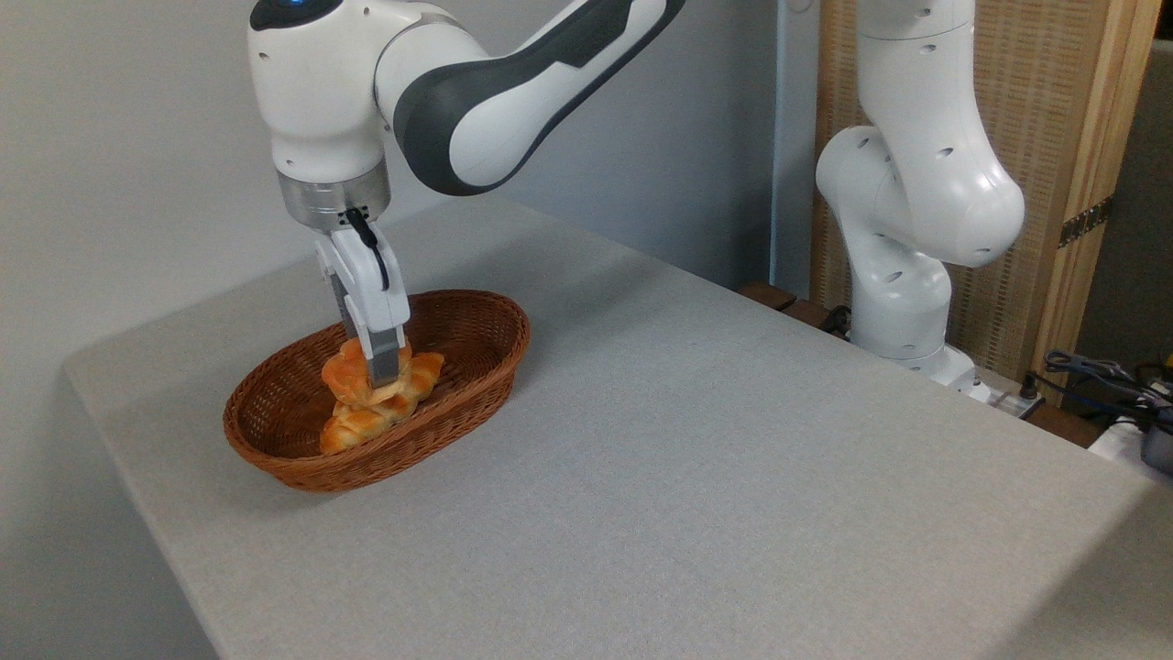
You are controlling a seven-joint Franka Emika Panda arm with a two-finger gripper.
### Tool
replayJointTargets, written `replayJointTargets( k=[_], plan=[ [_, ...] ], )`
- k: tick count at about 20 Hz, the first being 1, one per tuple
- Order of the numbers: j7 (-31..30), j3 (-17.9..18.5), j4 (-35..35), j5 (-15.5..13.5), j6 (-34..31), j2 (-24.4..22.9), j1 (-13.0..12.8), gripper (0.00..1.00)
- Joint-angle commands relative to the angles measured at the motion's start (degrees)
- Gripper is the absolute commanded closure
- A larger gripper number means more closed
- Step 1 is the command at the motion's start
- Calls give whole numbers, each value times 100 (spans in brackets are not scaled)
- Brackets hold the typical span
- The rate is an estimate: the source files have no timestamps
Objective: Put bread into the basket
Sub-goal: 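Lift the roll and carry it over the wicker basket, lowering inside, then open the gripper to release the roll and raise it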
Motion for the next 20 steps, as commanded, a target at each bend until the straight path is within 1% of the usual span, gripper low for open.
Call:
replayJointTargets(
  k=[1, 7, 11, 13, 17, 20],
  plan=[
    [-45, 55, 35, -32, -83, -95, 24, 0],
    [-107, 73, 35, -23, -92, -148, 32, 0],
    [-177, 125, 35, -14, -92, -235, 103, 0],
    [-212, 396, 53, 21, -83, -323, 103, 0],
    [-221, 906, 229, 337, -83, -446, 103, 0],
    [-230, 1118, 229, 705, -92, -464, 103, 0]
  ],
)
